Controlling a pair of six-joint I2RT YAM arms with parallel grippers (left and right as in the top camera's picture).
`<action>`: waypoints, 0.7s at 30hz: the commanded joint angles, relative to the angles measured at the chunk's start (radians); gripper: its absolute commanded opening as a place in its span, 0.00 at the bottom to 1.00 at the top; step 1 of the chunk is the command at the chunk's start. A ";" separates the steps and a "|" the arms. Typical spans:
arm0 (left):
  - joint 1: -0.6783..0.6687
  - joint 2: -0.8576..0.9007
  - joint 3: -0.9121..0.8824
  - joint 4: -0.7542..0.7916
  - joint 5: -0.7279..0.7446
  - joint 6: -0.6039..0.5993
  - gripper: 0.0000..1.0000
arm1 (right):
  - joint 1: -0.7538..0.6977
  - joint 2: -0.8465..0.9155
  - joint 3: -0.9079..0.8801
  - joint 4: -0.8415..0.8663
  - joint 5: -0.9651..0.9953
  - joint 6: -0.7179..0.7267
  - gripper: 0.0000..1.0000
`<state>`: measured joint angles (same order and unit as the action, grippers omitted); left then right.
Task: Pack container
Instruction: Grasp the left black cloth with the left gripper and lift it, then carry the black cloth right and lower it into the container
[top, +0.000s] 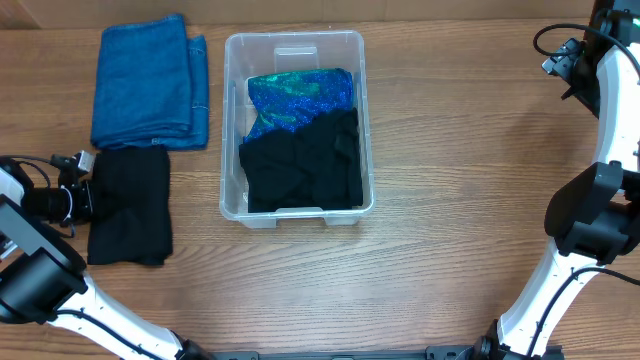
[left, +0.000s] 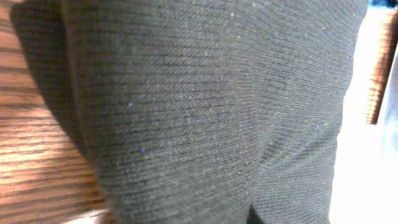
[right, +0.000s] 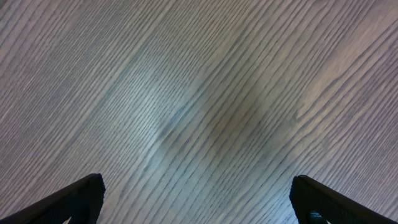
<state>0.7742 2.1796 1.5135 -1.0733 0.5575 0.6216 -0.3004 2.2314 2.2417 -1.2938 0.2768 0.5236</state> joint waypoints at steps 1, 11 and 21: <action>-0.011 0.057 -0.035 0.001 -0.054 -0.008 0.04 | -0.004 -0.002 0.002 0.006 0.014 0.005 1.00; -0.008 0.057 0.188 -0.135 0.176 -0.008 0.04 | -0.004 -0.002 0.002 0.006 0.014 0.005 1.00; -0.012 0.056 0.564 -0.401 0.443 -0.008 0.04 | -0.004 -0.002 0.001 0.006 0.014 0.005 1.00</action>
<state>0.7700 2.2456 1.9785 -1.4326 0.8291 0.6197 -0.3004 2.2314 2.2417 -1.2934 0.2768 0.5232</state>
